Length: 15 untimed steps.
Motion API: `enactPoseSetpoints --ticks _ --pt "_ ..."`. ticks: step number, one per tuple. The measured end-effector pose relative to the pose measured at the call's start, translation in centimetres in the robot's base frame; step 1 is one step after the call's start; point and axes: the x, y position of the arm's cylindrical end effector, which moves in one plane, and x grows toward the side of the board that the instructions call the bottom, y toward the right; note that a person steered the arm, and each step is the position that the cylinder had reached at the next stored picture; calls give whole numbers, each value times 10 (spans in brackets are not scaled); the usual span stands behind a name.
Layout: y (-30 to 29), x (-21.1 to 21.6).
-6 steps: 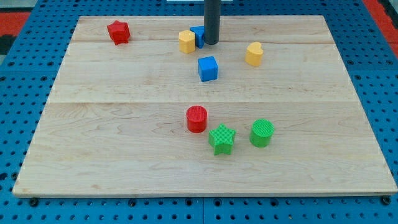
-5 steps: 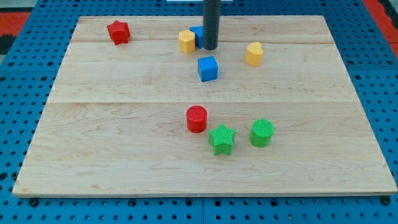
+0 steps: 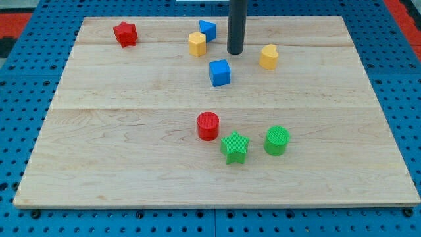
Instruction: Move the yellow blocks towards the right center of the boaard
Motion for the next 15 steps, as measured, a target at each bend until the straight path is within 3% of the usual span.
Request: enactPoseSetpoints --ticks 2,3,5,6,7,8,9,10,11,12,13,15 --pt "-116 6" --pt "-139 -1" --pt "-91 -23" --pt "-97 -54" --pt "-85 -57" --pt "-52 10" --pt "-4 34" --pt "-23 11" --pt "21 -3" --pt "90 46" --pt "97 37" --pt "110 -27"
